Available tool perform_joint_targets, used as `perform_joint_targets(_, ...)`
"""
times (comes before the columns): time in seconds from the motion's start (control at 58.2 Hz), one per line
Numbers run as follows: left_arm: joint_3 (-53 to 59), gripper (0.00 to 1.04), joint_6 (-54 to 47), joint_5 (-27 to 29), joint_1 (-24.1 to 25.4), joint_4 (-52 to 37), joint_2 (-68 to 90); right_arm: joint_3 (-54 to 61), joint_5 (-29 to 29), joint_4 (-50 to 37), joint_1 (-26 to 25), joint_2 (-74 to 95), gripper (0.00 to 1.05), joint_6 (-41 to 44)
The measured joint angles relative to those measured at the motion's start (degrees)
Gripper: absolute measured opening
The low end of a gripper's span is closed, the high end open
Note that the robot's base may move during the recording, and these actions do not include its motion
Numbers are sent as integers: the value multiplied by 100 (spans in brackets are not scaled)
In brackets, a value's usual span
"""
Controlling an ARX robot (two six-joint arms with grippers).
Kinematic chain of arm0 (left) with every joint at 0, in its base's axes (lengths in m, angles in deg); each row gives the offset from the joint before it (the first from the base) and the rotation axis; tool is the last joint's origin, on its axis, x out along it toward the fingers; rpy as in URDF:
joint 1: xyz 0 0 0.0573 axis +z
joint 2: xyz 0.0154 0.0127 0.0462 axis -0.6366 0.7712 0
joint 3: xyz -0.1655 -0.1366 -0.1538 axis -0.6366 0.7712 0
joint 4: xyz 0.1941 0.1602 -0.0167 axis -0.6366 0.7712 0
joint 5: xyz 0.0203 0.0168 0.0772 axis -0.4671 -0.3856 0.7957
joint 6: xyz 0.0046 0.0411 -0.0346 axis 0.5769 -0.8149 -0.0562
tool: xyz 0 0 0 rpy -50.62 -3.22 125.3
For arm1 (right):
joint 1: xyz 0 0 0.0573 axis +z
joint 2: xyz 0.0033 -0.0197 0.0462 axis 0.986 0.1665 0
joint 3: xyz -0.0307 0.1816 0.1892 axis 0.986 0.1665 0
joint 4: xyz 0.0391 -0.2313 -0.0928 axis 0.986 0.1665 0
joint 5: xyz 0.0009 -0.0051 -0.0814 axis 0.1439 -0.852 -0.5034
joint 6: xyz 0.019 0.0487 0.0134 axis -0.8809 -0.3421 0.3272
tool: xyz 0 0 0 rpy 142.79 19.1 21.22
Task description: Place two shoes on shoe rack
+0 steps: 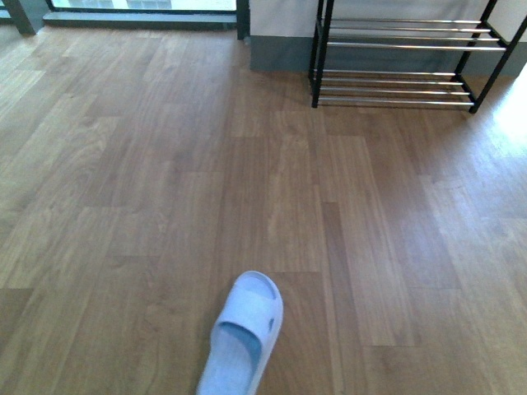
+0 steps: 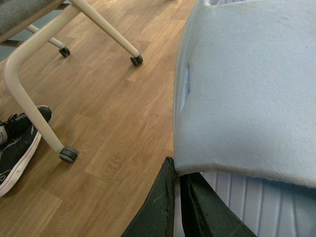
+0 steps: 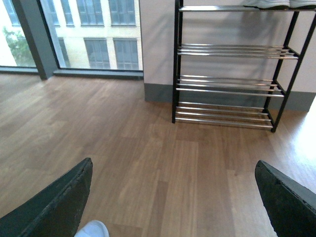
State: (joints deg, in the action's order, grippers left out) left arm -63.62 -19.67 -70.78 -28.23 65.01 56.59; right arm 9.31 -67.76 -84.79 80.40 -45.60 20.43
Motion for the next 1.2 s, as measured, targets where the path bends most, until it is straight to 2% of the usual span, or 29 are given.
perform_joint_targets(0.223, 4, 2, -2, 4, 0, 2, 2, 0, 4, 2, -4, 0, 95, 2)
perform_joint_targets(0.241, 4, 2, 0, 9, 0, 2, 0, 0, 164, -22, -42, 13, 95, -2)
perform_joint_targets(0.258, 11, 2, 0, 37, 0, 4, 0, 0, 844, -116, -229, 85, 95, 35)
perform_joint_targets(0.309, 20, 2, 0, 59, 9, 7, 2, 0, 1687, -304, -433, 286, 95, 83)
perform_joint_targets(0.378, 20, 2, -2, 48, 13, 7, 0, 0, 2100, -835, -402, 933, 95, 116)
perform_joint_targets(0.567, 20, 2, -2, 44, 11, 7, 0, -205, 1305, -2951, 127, 4179, 95, 551)
perform_joint_targets(0.705, 20, 2, -2, 9, 11, 7, 0, -1027, 717, -4612, 485, 7298, 95, 1357)
perform_joint_targets(0.773, 20, 2, -2, 9, 11, 7, 0, -1526, 540, -5101, 546, 8854, 95, 1685)
perform_joint_targets(0.842, 20, 2, -2, 9, 11, 7, 0, -1882, 402, -5329, 575, 10017, 95, 1917)
perform_joint_targets(1.066, 20, 2, -2, 9, 11, 7, 0, -3176, -72, -5313, 431, 13613, 95, 2358)
perform_joint_targets(1.203, 20, 2, -2, 7, 11, 7, 0, -3696, -306, -5296, 262, 14620, 95, 2323)
